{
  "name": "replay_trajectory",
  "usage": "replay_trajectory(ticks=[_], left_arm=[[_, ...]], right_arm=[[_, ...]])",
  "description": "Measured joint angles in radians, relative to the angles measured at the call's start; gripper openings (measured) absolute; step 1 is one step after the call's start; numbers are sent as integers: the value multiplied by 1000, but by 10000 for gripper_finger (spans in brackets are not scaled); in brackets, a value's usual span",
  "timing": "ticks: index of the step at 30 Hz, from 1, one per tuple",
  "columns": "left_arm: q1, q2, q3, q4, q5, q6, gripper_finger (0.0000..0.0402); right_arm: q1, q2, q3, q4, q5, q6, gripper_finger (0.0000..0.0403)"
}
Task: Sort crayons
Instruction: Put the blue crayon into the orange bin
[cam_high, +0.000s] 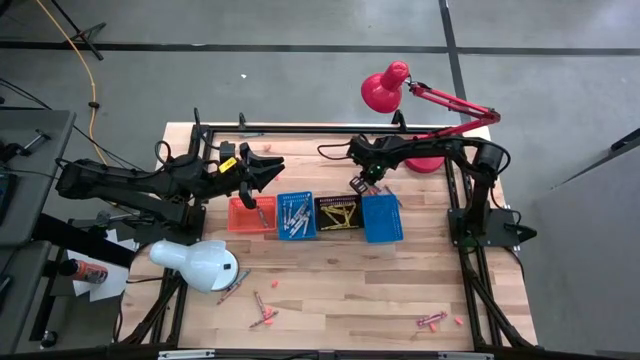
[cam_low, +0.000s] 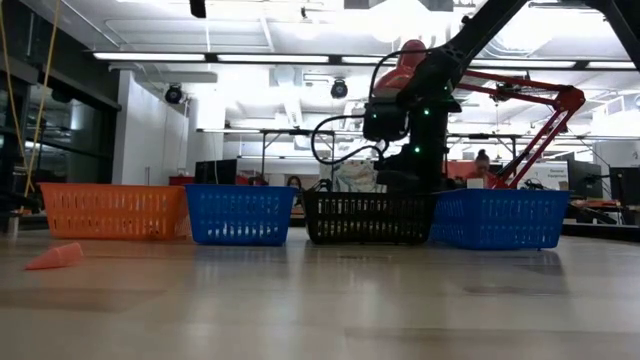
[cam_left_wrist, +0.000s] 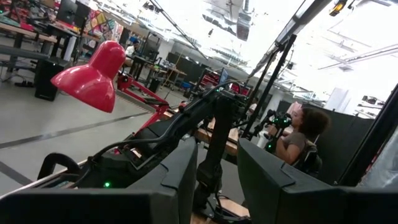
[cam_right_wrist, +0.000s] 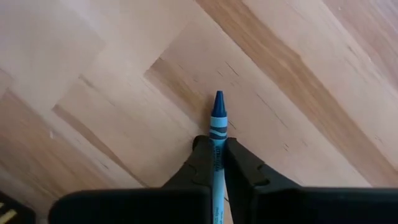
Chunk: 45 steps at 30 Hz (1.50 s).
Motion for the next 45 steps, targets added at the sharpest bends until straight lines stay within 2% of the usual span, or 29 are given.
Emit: replay_trajectory(ticks=[4,10,19,23,27,30,33,45], left_arm=[[0,-1,0,1,0,28,102],[0,-1,0,0,0,94,102],[0,-1,0,-1,-5,113,102],[0,-1,0,-33,-5,165,102],[0,-1,0,-76,-5,183,102],[0,-1,0,-103,-5,183,102],[0,-1,0,-105,-6,183,102],[0,-1,0,-105,-8,183,102]], right_arm=[[0,-67,-9,-24,-4,-64,4],[19,-280,-6,-4,12,-126,2],[166,-620,-6,30,12,-173,1],[268,-759,-114,224,-19,-152,1],[360,-875,-307,594,-59,-67,1],[403,-912,-422,927,-62,-41,1],[416,-913,-479,1091,-60,-14,1],[417,-913,-483,1102,-60,-18,0]])
